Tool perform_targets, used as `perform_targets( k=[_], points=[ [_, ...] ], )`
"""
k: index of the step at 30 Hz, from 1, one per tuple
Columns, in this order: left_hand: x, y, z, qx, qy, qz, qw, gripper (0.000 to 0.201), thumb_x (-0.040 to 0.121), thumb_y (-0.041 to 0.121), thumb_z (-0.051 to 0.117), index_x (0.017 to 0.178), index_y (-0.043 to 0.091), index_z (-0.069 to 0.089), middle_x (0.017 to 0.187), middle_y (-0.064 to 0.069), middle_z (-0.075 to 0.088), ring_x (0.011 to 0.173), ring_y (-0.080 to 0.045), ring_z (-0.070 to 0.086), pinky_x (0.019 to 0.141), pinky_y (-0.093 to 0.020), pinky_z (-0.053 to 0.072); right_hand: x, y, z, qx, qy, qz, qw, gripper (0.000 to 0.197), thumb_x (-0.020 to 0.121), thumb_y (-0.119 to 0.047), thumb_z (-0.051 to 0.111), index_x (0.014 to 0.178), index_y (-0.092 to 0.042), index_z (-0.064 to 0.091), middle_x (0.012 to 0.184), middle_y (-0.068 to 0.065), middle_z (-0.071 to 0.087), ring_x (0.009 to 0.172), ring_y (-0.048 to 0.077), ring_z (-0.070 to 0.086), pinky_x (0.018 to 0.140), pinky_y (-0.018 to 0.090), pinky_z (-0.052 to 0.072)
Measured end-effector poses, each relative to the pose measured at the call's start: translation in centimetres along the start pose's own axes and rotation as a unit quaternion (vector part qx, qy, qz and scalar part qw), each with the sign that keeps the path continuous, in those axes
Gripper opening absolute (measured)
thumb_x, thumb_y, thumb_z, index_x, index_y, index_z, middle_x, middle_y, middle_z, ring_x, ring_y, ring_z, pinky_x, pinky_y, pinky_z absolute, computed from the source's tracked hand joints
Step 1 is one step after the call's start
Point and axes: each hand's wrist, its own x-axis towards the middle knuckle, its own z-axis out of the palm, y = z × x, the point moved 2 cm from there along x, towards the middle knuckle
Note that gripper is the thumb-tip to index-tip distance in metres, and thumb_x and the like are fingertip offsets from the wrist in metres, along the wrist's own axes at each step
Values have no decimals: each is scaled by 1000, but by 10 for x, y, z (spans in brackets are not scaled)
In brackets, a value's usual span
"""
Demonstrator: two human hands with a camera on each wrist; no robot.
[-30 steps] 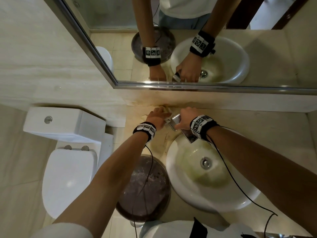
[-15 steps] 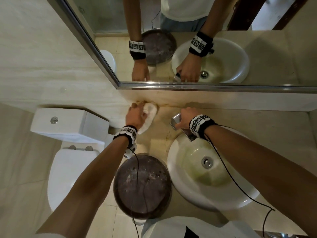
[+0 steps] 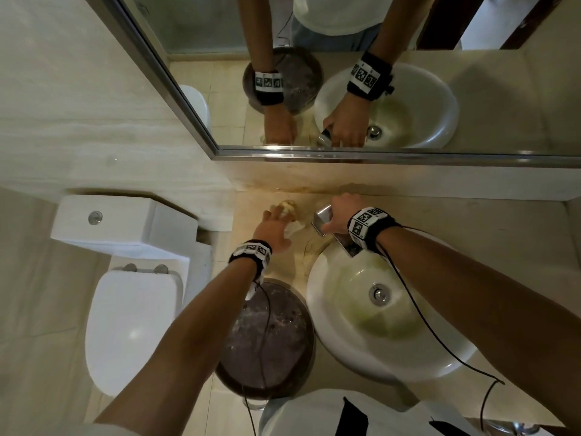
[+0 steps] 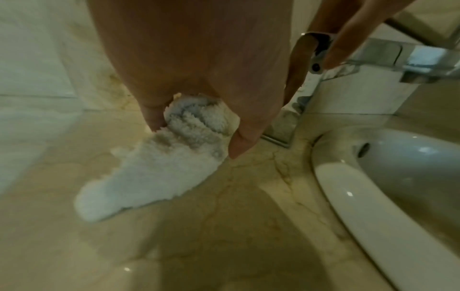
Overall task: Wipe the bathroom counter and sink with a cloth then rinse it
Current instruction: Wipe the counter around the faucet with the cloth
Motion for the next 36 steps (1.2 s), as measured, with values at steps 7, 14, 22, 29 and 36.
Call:
perform_targets(
  k=[7, 14, 22, 29, 36],
  points=[
    [-32, 50, 27, -24, -36, 110, 993, 57, 87, 11, 58, 138, 36, 52, 157, 5, 31, 138, -29, 29, 109, -41, 36, -5, 0, -1, 7, 4, 6, 1000, 44, 71, -55, 77, 92, -18, 66, 88, 4, 63, 77, 25, 59, 63, 28, 46],
    [-63, 43, 45, -3, -31, 130, 991, 57, 82, 6, 62, 134, 27, 53, 151, 4, 37, 131, -27, 36, 94, -44, 50, -14, -3, -3, 26, -9, 13, 1000, 45, 68, -57, 77, 84, -19, 61, 81, 2, 62, 71, 23, 61, 58, 26, 45],
    [-97, -29, 17, -171, 205, -24, 964, 50, 78, 11, 69, 126, 18, 57, 126, -9, 53, 109, -29, 54, 91, -43, 50, -17, -2, -3, 33, -21, 15, 999, 39, 71, -53, 75, 68, -20, 55, 76, 2, 64, 64, 18, 59, 59, 26, 48],
    [-89, -85, 36, -234, 62, -145, 959, 84, 76, 33, 75, 147, 24, 33, 135, -9, 47, 116, -29, 56, 89, -32, 50, -17, -1, -3, 26, -10, -2, 1000, 38, 75, -49, 77, 84, -15, 62, 84, 4, 66, 73, 22, 62, 60, 28, 47],
    [-58, -62, 24, -116, 53, -83, 988, 81, 82, 33, 72, 150, 22, 30, 128, -18, 50, 106, -37, 60, 88, -40, 53, -15, 0, -1, 26, -2, -10, 1000, 36, 77, -47, 77, 87, -16, 61, 86, 2, 63, 75, 20, 59, 63, 28, 47]
  ],
)
